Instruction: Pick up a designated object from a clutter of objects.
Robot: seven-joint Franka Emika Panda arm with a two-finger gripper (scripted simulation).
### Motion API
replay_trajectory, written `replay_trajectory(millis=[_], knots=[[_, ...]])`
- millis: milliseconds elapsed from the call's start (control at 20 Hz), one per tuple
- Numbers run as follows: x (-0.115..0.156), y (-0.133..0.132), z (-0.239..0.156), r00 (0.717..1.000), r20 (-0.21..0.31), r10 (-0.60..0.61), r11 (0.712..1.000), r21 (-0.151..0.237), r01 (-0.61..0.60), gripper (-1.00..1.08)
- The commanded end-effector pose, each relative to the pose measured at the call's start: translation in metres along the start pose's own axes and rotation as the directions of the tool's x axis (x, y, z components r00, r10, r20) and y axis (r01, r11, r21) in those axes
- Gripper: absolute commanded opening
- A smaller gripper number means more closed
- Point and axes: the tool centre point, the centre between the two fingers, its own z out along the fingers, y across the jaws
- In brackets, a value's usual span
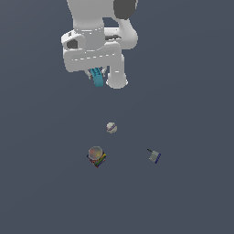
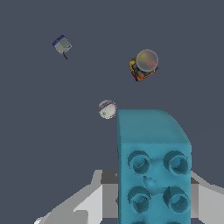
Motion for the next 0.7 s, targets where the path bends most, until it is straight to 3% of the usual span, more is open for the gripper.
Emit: replay_trajectory(millis=[0,650], knots=[[-0.008,0.004,-0.012,1.0,0.0,0.0,1.0,-0.001,0.0,-1.0],[-0.015,0.01,-0.024,1.0,0.001,0.0,1.0,-0.002,0.0,-1.0]])
